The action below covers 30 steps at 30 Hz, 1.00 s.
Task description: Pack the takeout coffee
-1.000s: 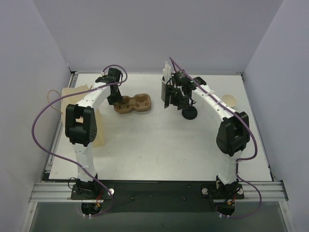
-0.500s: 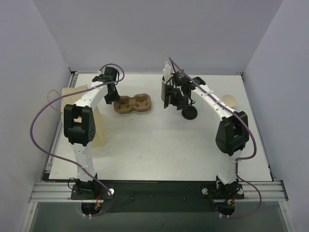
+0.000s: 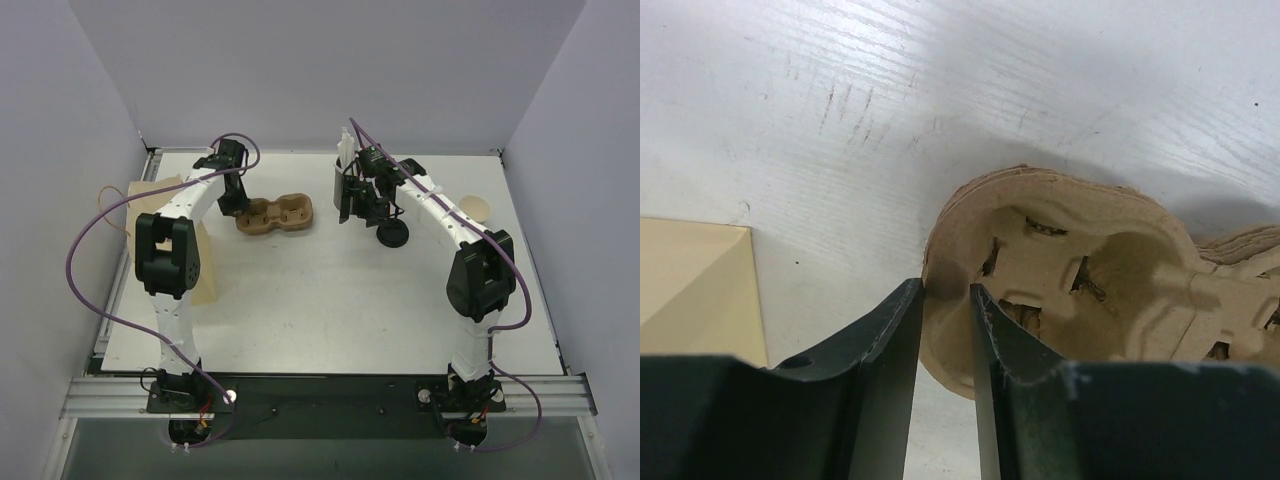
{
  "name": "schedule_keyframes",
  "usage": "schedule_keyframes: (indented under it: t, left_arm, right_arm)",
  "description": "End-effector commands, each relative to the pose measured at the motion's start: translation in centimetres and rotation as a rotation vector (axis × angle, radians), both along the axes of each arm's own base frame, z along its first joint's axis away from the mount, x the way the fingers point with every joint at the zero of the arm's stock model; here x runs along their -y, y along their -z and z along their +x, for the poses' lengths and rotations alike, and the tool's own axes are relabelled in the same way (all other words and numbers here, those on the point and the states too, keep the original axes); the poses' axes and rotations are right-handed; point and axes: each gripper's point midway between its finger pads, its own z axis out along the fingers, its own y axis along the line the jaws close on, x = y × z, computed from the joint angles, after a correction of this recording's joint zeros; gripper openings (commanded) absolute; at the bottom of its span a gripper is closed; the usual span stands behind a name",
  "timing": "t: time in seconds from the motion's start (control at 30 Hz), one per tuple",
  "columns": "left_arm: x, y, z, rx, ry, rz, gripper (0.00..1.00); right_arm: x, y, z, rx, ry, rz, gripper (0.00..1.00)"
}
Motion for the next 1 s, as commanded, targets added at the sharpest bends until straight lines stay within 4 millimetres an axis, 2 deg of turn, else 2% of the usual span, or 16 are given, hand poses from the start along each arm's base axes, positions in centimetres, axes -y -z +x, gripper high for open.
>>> schedule_keyframes:
  t: [0.0, 0.23, 0.27, 0.3, 0.43, 0.67, 0.77, 0.97]
  left_arm:
    - [0.2, -0.9, 1.1, 0.033, 0.009, -0.016, 0.35]
    - [0.1, -0.6, 1.1, 0.026, 0.007, -0.015, 0.35]
    - [0.1, -0.6, 1.0, 0.023, 0.010, -0.013, 0.41]
    - [0.1, -0.6, 1.0, 0.024, 0.010, -0.013, 0.43]
    - [0.2, -0.5, 1.0, 0.024, 0.015, -0.014, 0.43]
    - [0.2, -0.7, 1.2, 0.031, 0.024, -0.023, 0.31]
    - [0.3, -1.0, 1.1, 0.035, 0.033, -0.028, 0.23]
    - [1.6, -1.7, 0.1, 0.041, 0.117, -0.085, 0.14]
  right_arm:
    - [-0.7, -0.1, 0.4, -0.001, -0.003, 0.007, 0.64]
    - [-0.7, -0.2, 0.5, 0.001, -0.003, 0.008, 0.64]
    - [-0.8, -0.2, 0.5, 0.003, -0.004, 0.008, 0.64]
    - [-0.7, -0.3, 0.5, 0.003, -0.003, 0.010, 0.64]
    - [-0.8, -0.3, 0.6, 0.003, -0.003, 0.010, 0.64]
    - [-0.7, -0.1, 0.4, 0.000, -0.001, 0.006, 0.64]
    - [-0.6, -0.1, 0.3, -0.001, 0.000, 0.004, 0.64]
    - [-0.7, 0.0, 0.0, -0.006, -0.002, 0.001, 0.64]
